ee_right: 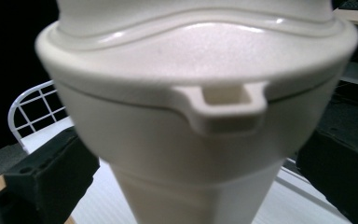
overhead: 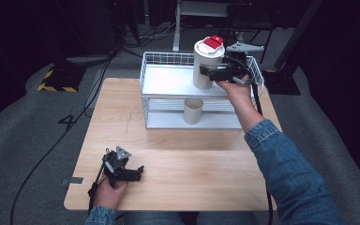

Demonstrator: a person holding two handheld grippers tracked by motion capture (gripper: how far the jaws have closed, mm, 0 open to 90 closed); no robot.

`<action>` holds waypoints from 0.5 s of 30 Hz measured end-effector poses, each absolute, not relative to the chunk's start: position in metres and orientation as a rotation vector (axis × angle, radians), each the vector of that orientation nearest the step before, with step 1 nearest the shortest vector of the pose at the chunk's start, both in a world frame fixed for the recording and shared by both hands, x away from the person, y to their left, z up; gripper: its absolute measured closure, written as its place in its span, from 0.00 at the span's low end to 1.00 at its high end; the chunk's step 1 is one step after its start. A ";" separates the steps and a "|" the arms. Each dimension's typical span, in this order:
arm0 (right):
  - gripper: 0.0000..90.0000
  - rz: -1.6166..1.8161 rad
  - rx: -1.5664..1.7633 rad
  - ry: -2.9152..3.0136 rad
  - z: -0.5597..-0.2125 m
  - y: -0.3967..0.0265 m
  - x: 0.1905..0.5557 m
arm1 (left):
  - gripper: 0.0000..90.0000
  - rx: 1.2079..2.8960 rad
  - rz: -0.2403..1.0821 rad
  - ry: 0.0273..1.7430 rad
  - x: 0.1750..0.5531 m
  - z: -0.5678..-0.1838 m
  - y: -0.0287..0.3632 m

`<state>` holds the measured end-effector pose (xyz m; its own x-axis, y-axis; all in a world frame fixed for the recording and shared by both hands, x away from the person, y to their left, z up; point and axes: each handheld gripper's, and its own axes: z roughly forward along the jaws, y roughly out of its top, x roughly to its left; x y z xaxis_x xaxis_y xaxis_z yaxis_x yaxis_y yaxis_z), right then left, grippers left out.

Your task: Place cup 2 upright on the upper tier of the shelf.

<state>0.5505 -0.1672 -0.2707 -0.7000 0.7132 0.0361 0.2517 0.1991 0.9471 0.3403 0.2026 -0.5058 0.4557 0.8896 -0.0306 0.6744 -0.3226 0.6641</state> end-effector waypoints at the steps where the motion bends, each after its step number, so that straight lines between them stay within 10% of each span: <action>1: 0.00 1.510 0.898 2.067 -0.270 -0.169 0.548 | 0.00 2.098 0.457 1.299 0.340 -0.506 0.203; 15: 0.00 1.511 0.842 2.083 -0.255 -0.196 0.510 | 0.00 2.098 0.457 1.299 0.340 -0.506 0.203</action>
